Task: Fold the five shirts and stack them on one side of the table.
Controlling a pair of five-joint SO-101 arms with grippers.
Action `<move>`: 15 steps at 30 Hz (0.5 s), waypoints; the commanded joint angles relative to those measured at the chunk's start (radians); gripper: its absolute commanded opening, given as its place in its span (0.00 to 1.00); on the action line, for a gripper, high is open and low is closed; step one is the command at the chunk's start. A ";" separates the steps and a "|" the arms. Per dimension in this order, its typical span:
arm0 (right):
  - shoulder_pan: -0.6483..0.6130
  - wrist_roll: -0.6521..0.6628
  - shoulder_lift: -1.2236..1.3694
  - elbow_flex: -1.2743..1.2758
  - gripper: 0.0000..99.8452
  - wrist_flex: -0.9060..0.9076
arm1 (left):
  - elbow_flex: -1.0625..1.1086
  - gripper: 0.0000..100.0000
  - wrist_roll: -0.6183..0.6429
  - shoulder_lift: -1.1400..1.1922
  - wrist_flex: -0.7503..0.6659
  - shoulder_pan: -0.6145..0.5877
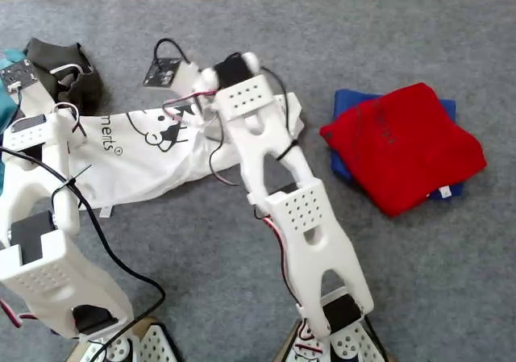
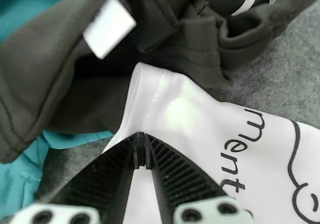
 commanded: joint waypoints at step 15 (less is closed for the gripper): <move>0.158 0.035 0.074 -0.309 0.01 0.014 | -0.039 0.03 -0.006 -0.009 0.003 0.010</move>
